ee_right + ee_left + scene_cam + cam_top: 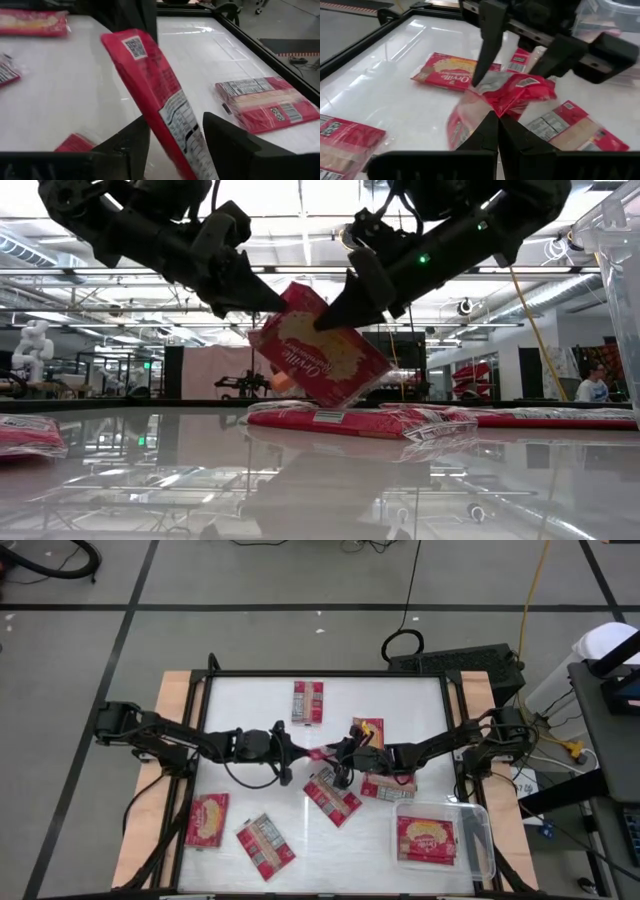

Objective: Sort popcorn bags into baskets
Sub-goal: Put the red popcorn pack into the transparent bin

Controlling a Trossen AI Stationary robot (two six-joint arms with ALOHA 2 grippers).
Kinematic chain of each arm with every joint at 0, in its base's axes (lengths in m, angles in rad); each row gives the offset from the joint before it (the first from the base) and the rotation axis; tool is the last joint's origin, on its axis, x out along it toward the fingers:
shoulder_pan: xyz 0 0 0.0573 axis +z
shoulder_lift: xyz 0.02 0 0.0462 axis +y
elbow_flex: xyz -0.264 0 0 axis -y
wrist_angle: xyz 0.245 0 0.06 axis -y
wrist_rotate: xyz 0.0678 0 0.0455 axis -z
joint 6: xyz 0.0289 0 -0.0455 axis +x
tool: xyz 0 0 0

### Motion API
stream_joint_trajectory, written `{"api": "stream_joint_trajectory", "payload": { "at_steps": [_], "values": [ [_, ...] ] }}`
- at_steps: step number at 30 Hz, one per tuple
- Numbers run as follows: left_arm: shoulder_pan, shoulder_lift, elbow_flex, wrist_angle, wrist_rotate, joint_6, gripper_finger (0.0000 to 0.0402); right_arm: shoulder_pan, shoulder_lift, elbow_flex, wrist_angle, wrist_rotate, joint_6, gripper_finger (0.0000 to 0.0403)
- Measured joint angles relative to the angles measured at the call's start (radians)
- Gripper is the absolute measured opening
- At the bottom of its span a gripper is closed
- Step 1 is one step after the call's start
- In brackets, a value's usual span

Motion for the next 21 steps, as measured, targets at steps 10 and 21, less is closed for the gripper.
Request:
{"api": "stream_joint_trajectory", "payload": {
  "at_steps": [10,21],
  "values": [
    [-0.026,-0.001,0.001,0.027,-0.001,0.008,0.0017,-0.001,0.000,0.000,-0.006,-0.066,-0.092,0.0038],
    [-0.035,-0.024,0.001,0.037,-0.048,0.192,0.0113,0.000,-0.009,0.000,-0.044,-0.108,-0.015,0.0027]
  ]
}}
